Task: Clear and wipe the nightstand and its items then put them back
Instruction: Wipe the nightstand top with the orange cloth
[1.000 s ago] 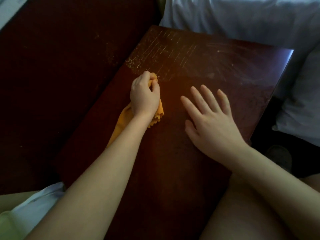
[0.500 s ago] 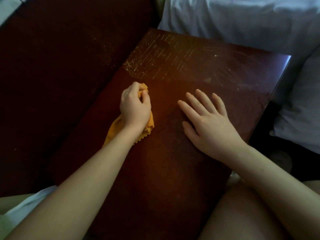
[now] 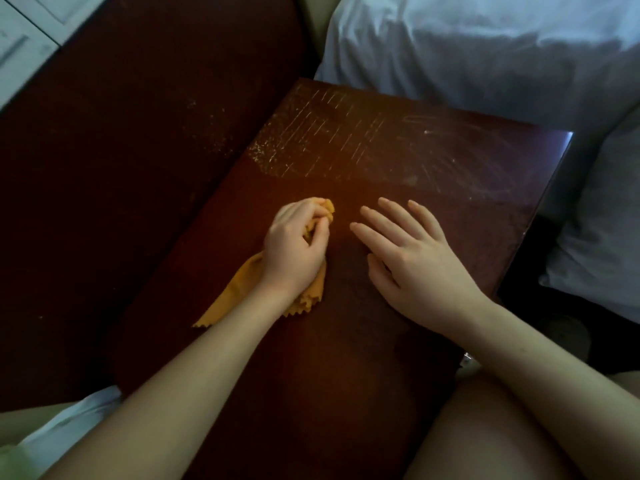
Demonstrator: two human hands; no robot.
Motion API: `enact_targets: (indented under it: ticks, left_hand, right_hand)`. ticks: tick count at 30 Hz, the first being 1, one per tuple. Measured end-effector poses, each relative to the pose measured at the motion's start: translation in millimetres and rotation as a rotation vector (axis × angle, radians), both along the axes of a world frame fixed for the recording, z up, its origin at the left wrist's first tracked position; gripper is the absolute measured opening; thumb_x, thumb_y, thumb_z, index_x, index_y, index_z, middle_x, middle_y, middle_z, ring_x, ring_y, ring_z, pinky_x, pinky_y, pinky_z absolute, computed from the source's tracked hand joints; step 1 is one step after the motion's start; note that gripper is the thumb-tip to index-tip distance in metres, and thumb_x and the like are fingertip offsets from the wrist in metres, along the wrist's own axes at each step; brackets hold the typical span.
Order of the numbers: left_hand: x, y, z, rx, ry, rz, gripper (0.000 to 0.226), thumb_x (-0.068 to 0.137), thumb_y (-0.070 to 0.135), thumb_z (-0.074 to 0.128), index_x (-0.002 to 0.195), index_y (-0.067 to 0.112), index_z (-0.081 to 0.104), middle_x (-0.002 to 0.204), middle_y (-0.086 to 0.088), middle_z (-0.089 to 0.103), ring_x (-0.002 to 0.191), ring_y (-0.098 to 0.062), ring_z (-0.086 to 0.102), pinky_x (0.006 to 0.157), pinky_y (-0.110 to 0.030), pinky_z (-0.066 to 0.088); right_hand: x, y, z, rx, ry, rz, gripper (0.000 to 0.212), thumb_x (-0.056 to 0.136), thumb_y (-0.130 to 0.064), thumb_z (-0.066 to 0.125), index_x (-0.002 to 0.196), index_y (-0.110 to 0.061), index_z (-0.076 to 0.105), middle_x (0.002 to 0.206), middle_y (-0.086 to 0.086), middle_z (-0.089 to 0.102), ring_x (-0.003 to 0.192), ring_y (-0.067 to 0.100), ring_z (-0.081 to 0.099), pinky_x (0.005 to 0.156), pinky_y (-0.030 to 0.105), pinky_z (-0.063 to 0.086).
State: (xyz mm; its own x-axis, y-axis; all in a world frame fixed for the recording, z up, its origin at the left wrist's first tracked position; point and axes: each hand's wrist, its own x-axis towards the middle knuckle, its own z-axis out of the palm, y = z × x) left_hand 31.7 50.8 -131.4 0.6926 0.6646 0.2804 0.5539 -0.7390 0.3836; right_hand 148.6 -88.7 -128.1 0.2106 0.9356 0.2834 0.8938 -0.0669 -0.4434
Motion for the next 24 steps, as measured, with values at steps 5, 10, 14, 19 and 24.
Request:
enact_targets:
  ticks: [5, 10, 14, 19, 24]
  left_hand:
    - [29.3, 8.3, -5.3, 0.005, -0.069, 0.291, 0.009, 0.091, 0.013, 0.049, 0.091, 0.015, 0.058, 0.094, 0.012, 0.055, 0.095, -0.003, 0.044, 0.075, -0.013, 0.029]
    - [55.5, 6.5, -3.8, 0.001, -0.046, 0.191, 0.009, 0.091, 0.013, 0.049, 0.092, 0.013, 0.058, 0.098, 0.004, 0.062, 0.097, -0.009, 0.050, 0.075, -0.013, 0.029]
    - [43.1, 0.3, -0.5, -0.020, -0.013, 0.018, 0.009, 0.090, 0.013, 0.052, 0.089, 0.011, 0.061, 0.098, 0.002, 0.064, 0.097, -0.004, 0.047, 0.078, -0.008, 0.027]
    - [26.5, -6.4, -3.6, -0.001, -0.026, 0.064, 0.009, 0.090, 0.013, 0.052, 0.090, 0.014, 0.061, 0.096, 0.013, 0.057, 0.095, -0.001, 0.043, 0.076, 0.000, 0.029]
    - [62.1, -1.9, -4.5, -0.010, -0.072, 0.317, 0.009, 0.091, 0.013, 0.047, 0.091, 0.014, 0.056, 0.095, 0.010, 0.058, 0.095, -0.004, 0.041, 0.074, -0.017, 0.033]
  right_hand:
    - [10.6, -10.3, -2.7, -0.009, -0.015, -0.027, 0.041, 0.088, -0.021, 0.041, 0.125, -0.011, 0.057, 0.132, 0.011, 0.055, 0.128, 0.033, 0.044, 0.106, 0.047, 0.021]
    - [25.1, -18.5, -2.9, -0.028, 0.006, -0.048, 0.042, 0.085, -0.017, 0.048, 0.125, -0.009, 0.057, 0.132, 0.013, 0.054, 0.129, 0.034, 0.043, 0.106, 0.048, 0.021]
    - [35.1, -23.6, -2.8, -0.046, 0.019, -0.068, 0.043, 0.086, -0.018, 0.047, 0.127, -0.008, 0.055, 0.135, 0.014, 0.051, 0.130, 0.035, 0.040, 0.107, 0.049, 0.019]
    - [39.9, -24.9, -1.5, -0.040, 0.045, -0.095, 0.044, 0.085, -0.018, 0.046, 0.127, -0.007, 0.055, 0.134, 0.015, 0.051, 0.130, 0.036, 0.039, 0.107, 0.051, 0.019]
    - [39.7, -26.2, -2.5, -0.067, 0.052, -0.081, 0.043, 0.088, -0.018, 0.046, 0.130, -0.009, 0.053, 0.137, 0.014, 0.049, 0.133, 0.035, 0.035, 0.109, 0.051, 0.016]
